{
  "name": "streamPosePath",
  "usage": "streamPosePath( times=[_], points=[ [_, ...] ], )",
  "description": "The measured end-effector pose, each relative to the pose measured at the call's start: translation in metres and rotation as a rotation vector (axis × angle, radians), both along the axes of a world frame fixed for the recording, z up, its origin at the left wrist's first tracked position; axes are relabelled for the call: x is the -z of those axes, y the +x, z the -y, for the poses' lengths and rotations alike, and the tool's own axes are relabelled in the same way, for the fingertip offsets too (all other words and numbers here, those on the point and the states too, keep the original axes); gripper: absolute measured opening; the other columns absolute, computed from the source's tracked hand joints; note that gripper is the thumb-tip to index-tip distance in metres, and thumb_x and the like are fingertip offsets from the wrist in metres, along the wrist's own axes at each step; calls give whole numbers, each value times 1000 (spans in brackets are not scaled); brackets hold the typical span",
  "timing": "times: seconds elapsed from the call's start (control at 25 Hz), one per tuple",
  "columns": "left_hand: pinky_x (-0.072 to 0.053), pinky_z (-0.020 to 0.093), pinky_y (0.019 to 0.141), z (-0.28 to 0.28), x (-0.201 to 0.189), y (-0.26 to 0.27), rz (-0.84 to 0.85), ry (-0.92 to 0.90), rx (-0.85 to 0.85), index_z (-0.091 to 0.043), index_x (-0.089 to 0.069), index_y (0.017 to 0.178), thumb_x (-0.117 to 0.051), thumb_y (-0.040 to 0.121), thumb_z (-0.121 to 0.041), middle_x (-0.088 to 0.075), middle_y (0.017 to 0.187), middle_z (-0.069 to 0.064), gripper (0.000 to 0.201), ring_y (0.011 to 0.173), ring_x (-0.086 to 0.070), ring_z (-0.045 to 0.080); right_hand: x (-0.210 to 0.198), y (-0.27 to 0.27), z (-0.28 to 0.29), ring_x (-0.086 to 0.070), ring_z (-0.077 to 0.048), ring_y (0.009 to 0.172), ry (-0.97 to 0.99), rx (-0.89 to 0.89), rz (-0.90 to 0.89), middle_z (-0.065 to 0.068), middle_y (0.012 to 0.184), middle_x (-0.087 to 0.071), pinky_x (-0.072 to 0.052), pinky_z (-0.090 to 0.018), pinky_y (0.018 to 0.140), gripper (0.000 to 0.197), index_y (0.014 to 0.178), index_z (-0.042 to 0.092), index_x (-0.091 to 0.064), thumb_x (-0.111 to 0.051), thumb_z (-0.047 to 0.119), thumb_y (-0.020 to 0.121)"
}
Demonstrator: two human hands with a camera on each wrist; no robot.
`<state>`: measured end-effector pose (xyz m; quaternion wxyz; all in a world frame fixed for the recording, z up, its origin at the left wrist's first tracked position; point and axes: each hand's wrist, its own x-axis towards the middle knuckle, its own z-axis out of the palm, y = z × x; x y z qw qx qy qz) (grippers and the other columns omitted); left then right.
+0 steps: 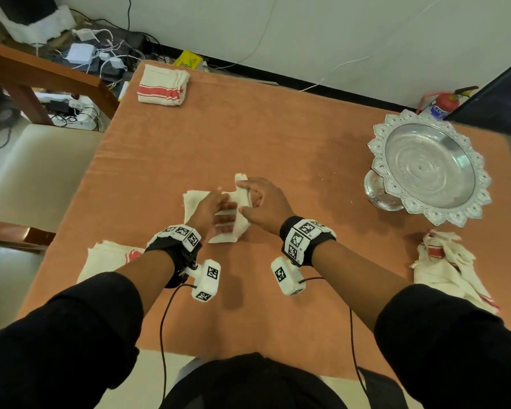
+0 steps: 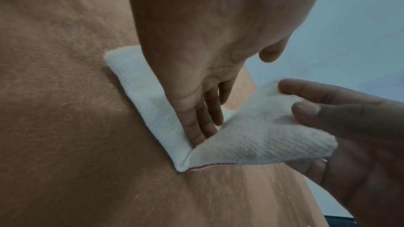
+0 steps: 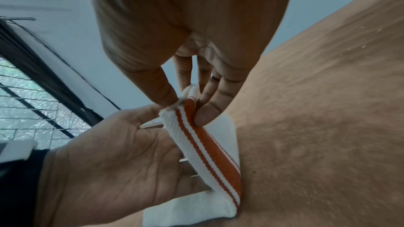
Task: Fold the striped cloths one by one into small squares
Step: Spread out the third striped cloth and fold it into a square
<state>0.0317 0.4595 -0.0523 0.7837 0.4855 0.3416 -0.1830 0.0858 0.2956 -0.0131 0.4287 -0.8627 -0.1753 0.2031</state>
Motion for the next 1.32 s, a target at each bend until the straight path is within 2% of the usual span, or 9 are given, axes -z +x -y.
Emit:
streamPosePath(
  times=[0.12, 0.28, 0.4, 0.48, 0.6, 0.76, 0.92, 1.12, 1.32],
  points=[
    [-56, 41, 82, -13, -7, -1, -15, -74, 44, -10, -63, 134, -39, 95, -75, -66, 103, 7, 80, 81, -65, 24, 1, -4, -25, -60, -20, 117, -20, -101, -17, 0, 140, -56, -51, -44, 100, 66, 137, 24, -63, -72, 20, 72],
    [-61, 50, 88, -42, -28, -12, 43, -103, 55, -7, -65, 131, -49, 91, -76, -68, 107, 13, 82, 94, -69, 30, 1, -9, -55, -54, -22, 127, -116, -240, 14, -1, 144, -53, -47, -43, 104, 75, 145, 26, -53, -75, 28, 73],
    [-60, 27, 64, -19, -30, -10, 111, -135, -1, -14, -71, 100, -47, 93, -73, -70, 87, 3, 64, 72, -70, 15, 5, -15, -68, -63, -22, 112, -94, -323, -34, -2, 143, -52, -54, -38, 90, 91, 151, 32, -38, -79, 30, 69],
    [-57, 18, 75, -12, -23, -6, 185, -185, -145, -23, -71, 109, -47, 86, -79, -70, 99, -7, 66, 85, -70, 6, 12, -19, -68, -60, -20, 115, -64, -346, -51, -1, 146, -47, -56, -40, 93, 100, 153, 30, -31, -82, 31, 67],
    [-59, 42, 82, -46, -13, -13, 133, -56, 76, -10, -63, 129, -61, 101, -26, -67, 111, 15, 32, 97, -68, 28, 27, -18, -54, -28, -29, 144, -316, -400, 115, -6, 161, -27, -33, -44, 118, 111, 159, 19, -24, -85, 43, 68],
    [-53, 51, 89, -68, -3, -19, 100, 129, 60, -6, -57, 137, -49, 92, 16, -63, 118, 24, 51, 101, -59, 38, 49, -15, -36, -8, -33, 153, -505, -494, 227, -7, 169, -7, -22, -52, 123, 114, 161, 23, -18, -82, 41, 69],
    [-52, 62, 99, -68, 4, -24, 144, 276, 85, -15, -60, 133, -49, 88, 23, -63, 134, 24, 59, 111, -65, 40, 59, -17, -36, 1, -33, 156, -490, -475, 231, -9, 170, 2, -19, -51, 124, 113, 161, 29, -16, -83, 39, 70],
    [-64, 42, 75, -83, 9, -35, 293, 594, 165, -41, -44, 147, -62, 79, 18, -57, 136, -6, 92, 117, -65, 16, 56, -18, -44, 1, -32, 156, -520, -495, 272, -10, 170, -1, -20, -49, 125, 104, 161, 29, -19, -80, 41, 77],
    [-57, 32, 99, -92, 20, -44, 347, 774, 277, -37, -69, 129, -70, 79, 4, -59, 141, -6, 64, 130, -57, 17, 62, -17, -45, 0, -32, 156, -554, -512, 304, -8, 170, -2, -25, -54, 122, 106, 160, 33, -18, -78, 47, 73]
  ],
)
